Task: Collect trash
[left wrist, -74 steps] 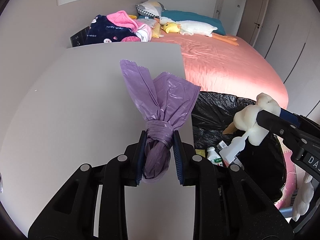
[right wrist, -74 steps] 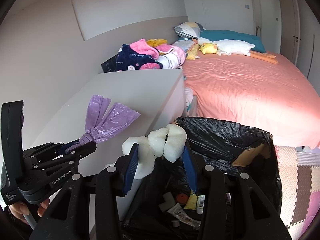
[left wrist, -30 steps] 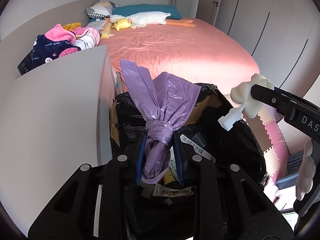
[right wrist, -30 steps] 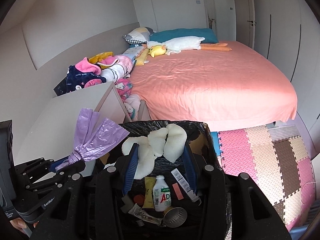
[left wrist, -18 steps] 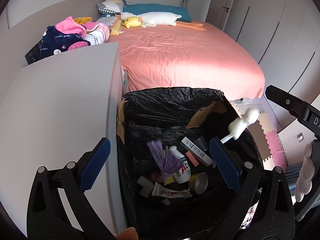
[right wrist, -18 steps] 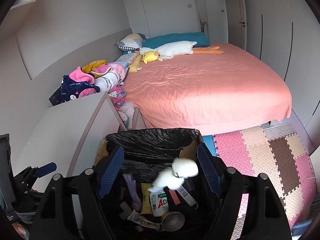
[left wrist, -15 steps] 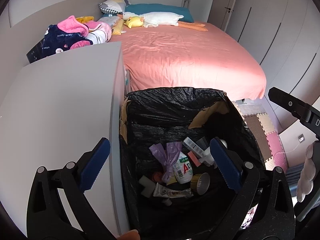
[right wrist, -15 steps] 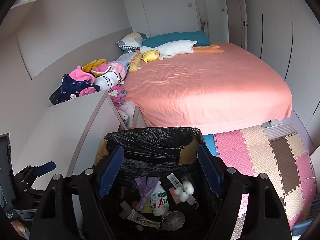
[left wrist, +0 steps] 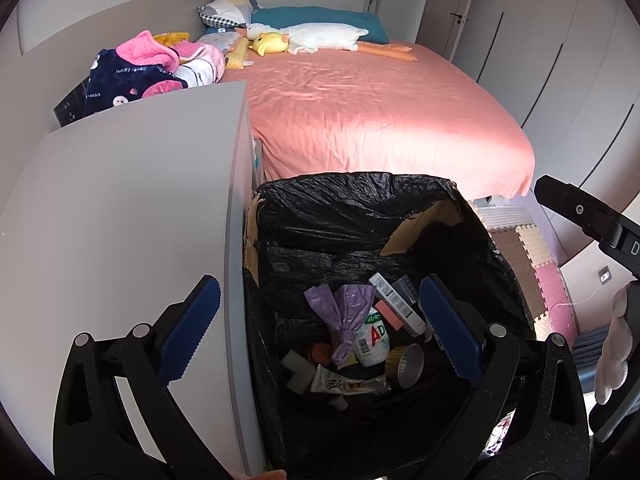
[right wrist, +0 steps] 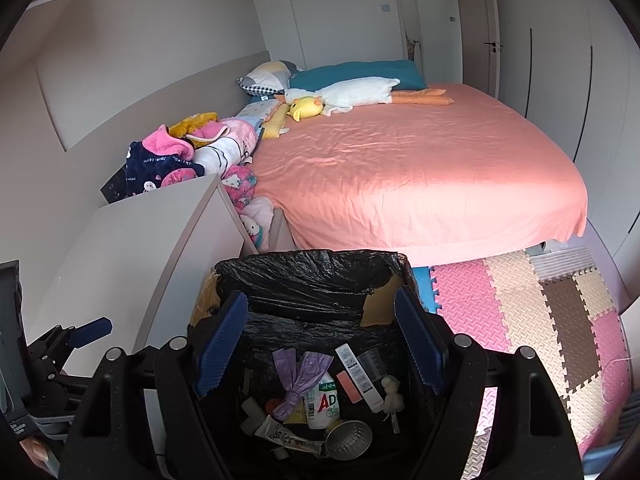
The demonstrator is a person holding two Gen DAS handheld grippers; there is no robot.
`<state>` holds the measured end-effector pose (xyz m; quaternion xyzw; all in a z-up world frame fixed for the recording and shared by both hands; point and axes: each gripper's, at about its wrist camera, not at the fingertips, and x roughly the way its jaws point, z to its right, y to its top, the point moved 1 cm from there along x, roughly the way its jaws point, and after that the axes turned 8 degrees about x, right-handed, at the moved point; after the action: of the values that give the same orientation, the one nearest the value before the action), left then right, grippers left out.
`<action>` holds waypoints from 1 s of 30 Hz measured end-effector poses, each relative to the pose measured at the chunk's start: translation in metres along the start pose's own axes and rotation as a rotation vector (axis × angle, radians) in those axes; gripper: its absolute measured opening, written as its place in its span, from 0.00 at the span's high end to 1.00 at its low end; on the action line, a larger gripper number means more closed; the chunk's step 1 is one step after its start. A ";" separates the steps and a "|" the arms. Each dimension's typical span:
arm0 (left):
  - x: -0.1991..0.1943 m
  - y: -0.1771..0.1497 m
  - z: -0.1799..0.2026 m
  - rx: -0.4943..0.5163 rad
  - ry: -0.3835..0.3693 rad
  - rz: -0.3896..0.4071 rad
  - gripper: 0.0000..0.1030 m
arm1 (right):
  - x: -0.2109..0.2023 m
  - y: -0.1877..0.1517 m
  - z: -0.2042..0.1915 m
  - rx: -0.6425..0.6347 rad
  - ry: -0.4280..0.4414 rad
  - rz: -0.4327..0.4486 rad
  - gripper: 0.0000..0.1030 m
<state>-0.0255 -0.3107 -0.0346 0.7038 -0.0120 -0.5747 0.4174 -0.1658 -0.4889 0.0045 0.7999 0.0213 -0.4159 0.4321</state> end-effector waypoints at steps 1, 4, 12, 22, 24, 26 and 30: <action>0.000 0.000 0.000 0.002 0.001 0.001 0.06 | 0.000 -0.001 0.000 -0.002 0.001 -0.001 0.26; -0.001 0.000 -0.001 0.002 0.003 0.002 0.06 | 0.002 -0.003 -0.001 -0.009 0.003 -0.003 0.26; -0.003 0.000 -0.002 0.010 0.005 0.010 0.06 | 0.003 -0.004 -0.006 -0.021 0.004 -0.003 0.26; -0.004 -0.001 -0.002 0.013 -0.003 0.008 0.06 | 0.004 -0.005 -0.009 -0.027 0.005 -0.007 0.26; -0.005 0.000 -0.002 0.015 -0.001 0.011 0.06 | 0.004 -0.005 -0.009 -0.027 0.005 -0.006 0.26; -0.005 0.000 -0.002 0.018 0.002 0.011 0.06 | 0.004 -0.005 -0.009 -0.027 0.005 -0.007 0.26; -0.005 0.000 -0.003 0.015 0.005 0.012 0.06 | 0.004 -0.005 -0.009 -0.026 0.005 -0.007 0.26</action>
<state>-0.0251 -0.3069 -0.0311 0.7085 -0.0193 -0.5703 0.4153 -0.1593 -0.4807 0.0011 0.7950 0.0306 -0.4153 0.4411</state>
